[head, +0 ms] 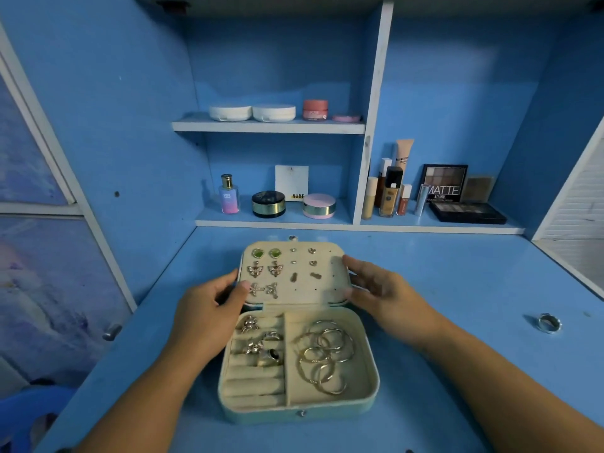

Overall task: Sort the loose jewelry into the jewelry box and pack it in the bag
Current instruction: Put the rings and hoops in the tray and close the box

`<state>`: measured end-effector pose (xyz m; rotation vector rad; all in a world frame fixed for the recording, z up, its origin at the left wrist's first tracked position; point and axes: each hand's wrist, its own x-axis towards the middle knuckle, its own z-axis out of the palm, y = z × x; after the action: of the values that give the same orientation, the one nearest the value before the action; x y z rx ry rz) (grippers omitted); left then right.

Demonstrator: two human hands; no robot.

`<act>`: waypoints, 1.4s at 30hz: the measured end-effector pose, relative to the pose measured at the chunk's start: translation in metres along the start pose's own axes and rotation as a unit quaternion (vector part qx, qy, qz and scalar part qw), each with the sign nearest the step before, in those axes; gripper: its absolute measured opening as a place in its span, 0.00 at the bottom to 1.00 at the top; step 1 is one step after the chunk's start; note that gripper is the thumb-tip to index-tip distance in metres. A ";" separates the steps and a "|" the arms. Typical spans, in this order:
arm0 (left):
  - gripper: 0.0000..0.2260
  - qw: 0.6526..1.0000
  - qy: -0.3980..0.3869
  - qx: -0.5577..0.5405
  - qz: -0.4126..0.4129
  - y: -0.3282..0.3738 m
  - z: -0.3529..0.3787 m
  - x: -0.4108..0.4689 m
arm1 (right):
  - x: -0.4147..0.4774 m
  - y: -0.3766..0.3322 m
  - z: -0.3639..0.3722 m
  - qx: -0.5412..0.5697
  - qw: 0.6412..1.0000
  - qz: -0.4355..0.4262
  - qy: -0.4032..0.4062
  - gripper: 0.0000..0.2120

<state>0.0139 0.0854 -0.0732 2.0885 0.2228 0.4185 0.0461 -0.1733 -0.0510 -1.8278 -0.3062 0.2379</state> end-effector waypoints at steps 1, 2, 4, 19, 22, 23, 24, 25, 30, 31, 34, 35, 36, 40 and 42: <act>0.14 1.000 0.005 0.004 -0.005 0.000 0.000 0.001 | 0.001 -0.001 -0.008 0.000 1.000 -0.002 -0.021 0.21; 0.13 1.000 0.010 0.005 -0.007 -0.001 0.000 0.002 | 0.002 -0.001 -0.017 0.011 0.999 -0.005 -0.030 0.18; 0.14 1.000 0.010 0.005 -0.013 0.002 0.000 0.001 | 0.004 -0.003 -0.036 0.059 0.998 -0.010 -0.004 0.15; 0.14 0.989 0.122 0.015 -0.076 -0.003 -0.030 0.009 | -0.012 -0.013 0.042 -0.151 0.975 -0.111 -0.122 0.23; 0.13 0.982 0.145 -0.016 -0.121 -0.007 -0.037 0.012 | -0.007 -0.007 0.053 -0.196 0.964 -0.130 -0.123 0.26; 0.13 0.981 0.145 -0.021 -0.128 -0.007 -0.038 0.012 | -0.007 -0.006 0.053 -0.200 0.963 -0.131 -0.125 0.27; 0.13 0.981 0.143 -0.023 -0.129 -0.007 -0.037 0.012 | -0.005 -0.004 0.053 -0.203 0.962 -0.129 -0.125 0.27; 0.12 0.981 0.143 -0.027 -0.131 -0.005 -0.036 0.012 | -0.006 -0.005 0.051 -0.203 0.963 -0.128 -0.126 0.28; 0.11 0.984 0.114 -0.064 -0.118 0.006 -0.013 0.016 | -0.003 -0.014 0.025 -0.130 0.983 -0.102 -0.074 0.27; 0.11 0.986 0.099 -0.076 -0.110 0.012 -0.006 0.018 | -0.001 -0.014 0.015 -0.114 0.989 -0.086 -0.048 0.26; 0.11 0.983 0.038 -0.155 -0.096 0.035 0.019 0.023 | -0.002 -0.013 -0.019 -0.055 0.998 -0.029 0.001 0.18; 0.12 0.979 0.018 -0.179 -0.098 0.041 0.028 0.025 | -0.005 -0.015 -0.029 -0.043 0.999 -0.005 0.005 0.16; 0.12 0.976 0.000 -0.192 -0.100 0.047 0.037 0.028 | -0.007 -0.014 -0.039 -0.040 0.999 0.017 0.009 0.14; 0.13 0.973 -0.053 -0.200 -0.106 0.058 0.072 0.036 | -0.013 -0.012 -0.070 -0.045 0.997 0.064 0.017 0.20; 0.13 0.969 -0.073 -0.205 -0.120 0.058 0.084 0.037 | -0.013 -0.009 -0.079 -0.032 0.996 0.087 0.008 0.25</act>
<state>0.0799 0.0006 -0.0566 1.6530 0.2741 0.1456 0.0584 -0.2474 -0.0206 -1.9201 -0.1438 0.3371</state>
